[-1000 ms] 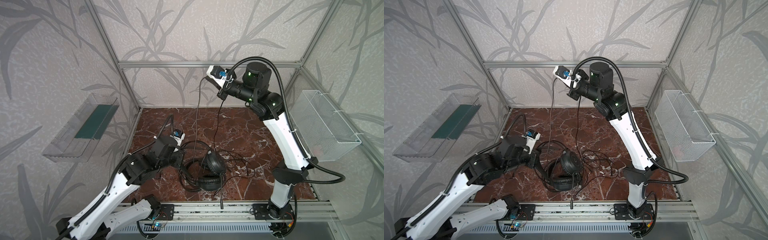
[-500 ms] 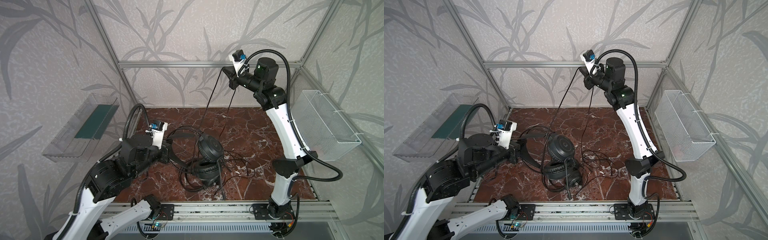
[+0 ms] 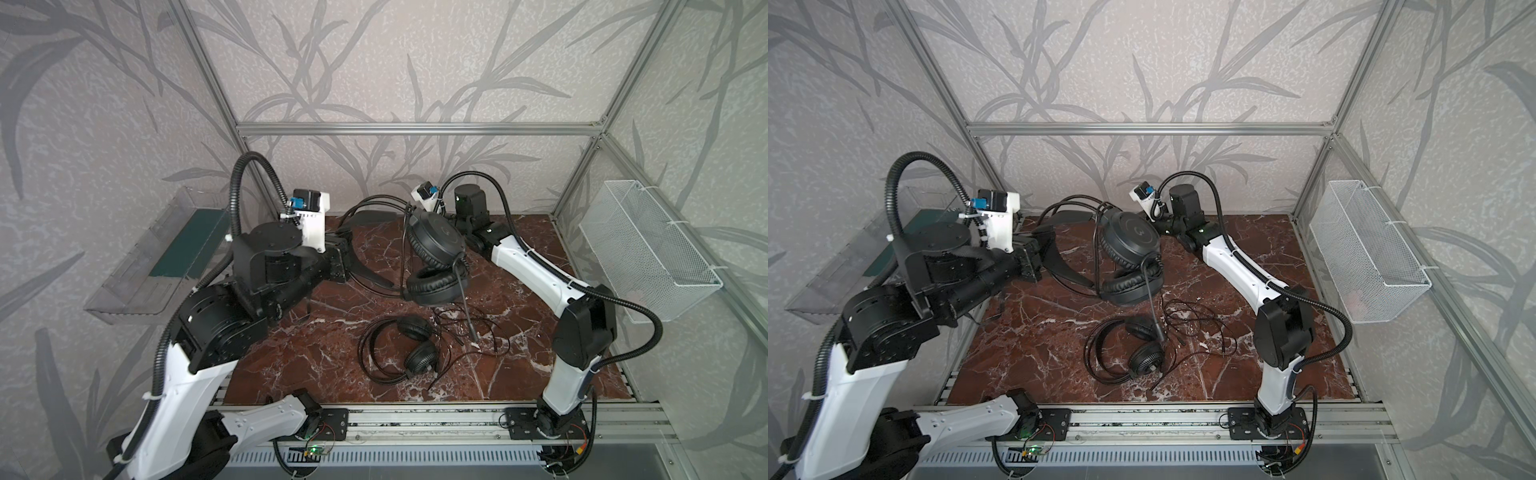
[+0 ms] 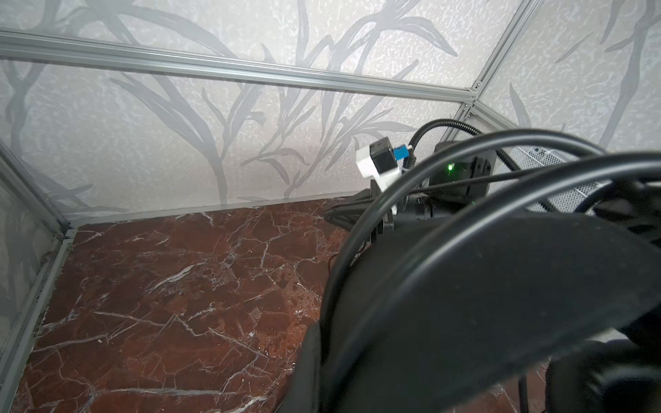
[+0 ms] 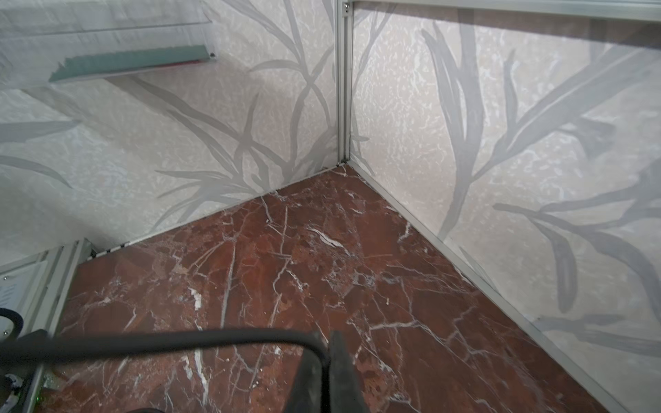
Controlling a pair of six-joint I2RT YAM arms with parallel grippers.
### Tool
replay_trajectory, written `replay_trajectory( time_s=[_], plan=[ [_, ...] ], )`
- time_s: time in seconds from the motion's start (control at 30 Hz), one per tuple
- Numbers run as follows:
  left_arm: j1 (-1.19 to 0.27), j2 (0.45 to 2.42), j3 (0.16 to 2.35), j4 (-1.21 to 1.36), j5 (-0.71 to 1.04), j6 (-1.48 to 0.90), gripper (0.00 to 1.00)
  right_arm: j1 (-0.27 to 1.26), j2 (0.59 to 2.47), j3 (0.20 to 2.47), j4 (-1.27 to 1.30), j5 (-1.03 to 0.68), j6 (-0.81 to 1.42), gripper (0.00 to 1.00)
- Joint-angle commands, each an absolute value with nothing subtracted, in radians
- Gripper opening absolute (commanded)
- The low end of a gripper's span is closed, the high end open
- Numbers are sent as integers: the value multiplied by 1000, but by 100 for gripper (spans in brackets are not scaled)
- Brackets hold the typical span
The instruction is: Wrap the headphones
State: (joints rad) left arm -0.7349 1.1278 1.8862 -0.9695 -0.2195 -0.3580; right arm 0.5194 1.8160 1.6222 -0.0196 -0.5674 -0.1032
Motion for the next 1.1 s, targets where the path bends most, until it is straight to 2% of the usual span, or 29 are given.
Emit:
replay_trajectory(
  time_s=[0.0, 0.23, 0.47, 0.5, 0.57, 0.7, 0.77, 0.93, 1.07],
  plan=[
    [-745, 1174, 2076, -776, -172, -449, 0, 500, 1795, 1517, 201, -568, -11, 9],
    [-745, 1309, 2311, -855, -196, -453, 0, 500, 1796, 1322, 445, -578, 104, 29],
    [-744, 1362, 2382, -902, -206, -460, 0, 500, 1810, 1230, 595, -537, 169, 36],
    [-745, 1368, 2390, -907, -210, -457, 0, 500, 1807, 1200, 658, -534, 190, 40],
    [-744, 1380, 2409, -918, -215, -453, 0, 501, 1797, 1140, 773, -519, 229, 54],
    [-744, 1407, 2451, -943, -216, -454, 0, 517, 1804, 1105, 797, -498, 223, 55],
    [-744, 1413, 2455, -943, -218, -456, 0, 522, 1826, 1095, 811, -490, 221, 52],
    [-744, 1432, 2477, -942, -246, -443, 0, 533, 1857, 1053, 862, -497, 247, 12],
    [-742, 1462, 2486, -946, -332, -402, 0, 568, 1812, 971, 857, -461, 213, 1]
  ],
)
